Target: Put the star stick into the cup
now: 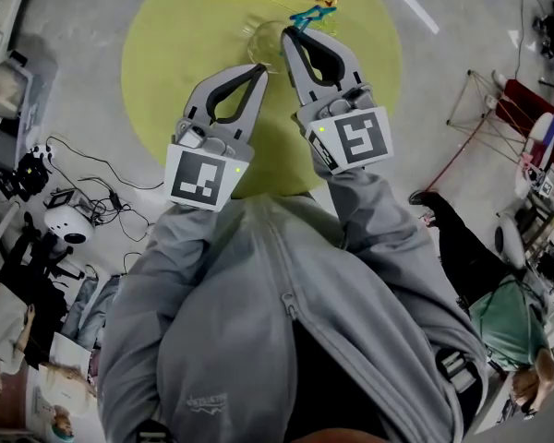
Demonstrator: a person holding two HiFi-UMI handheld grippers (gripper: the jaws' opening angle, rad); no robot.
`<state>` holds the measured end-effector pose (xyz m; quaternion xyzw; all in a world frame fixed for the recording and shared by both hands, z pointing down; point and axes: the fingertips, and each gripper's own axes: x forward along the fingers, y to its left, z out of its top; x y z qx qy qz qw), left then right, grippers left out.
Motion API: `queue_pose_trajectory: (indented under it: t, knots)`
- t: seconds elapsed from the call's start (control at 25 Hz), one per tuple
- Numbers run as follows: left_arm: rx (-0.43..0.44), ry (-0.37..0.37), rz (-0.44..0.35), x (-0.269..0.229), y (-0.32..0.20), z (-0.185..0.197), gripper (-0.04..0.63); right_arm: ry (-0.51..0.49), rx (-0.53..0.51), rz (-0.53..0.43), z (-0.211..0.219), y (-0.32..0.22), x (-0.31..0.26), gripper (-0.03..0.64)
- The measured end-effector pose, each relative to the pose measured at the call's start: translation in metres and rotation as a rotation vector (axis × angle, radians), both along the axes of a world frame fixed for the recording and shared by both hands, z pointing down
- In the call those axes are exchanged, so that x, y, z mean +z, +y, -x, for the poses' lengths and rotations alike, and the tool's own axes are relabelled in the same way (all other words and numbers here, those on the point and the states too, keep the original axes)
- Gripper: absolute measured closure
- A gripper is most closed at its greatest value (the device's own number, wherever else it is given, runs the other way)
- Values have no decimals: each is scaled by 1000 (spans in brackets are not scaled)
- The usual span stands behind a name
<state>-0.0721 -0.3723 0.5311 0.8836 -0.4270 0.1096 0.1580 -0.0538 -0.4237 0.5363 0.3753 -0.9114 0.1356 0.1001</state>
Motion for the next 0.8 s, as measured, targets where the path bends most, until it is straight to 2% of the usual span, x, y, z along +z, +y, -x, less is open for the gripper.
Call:
queue_pose_trajectory:
  t: [0.8]
  knots:
    - [11,11,37,16,5,-7,578,53,-10,137,5,4,43,575]
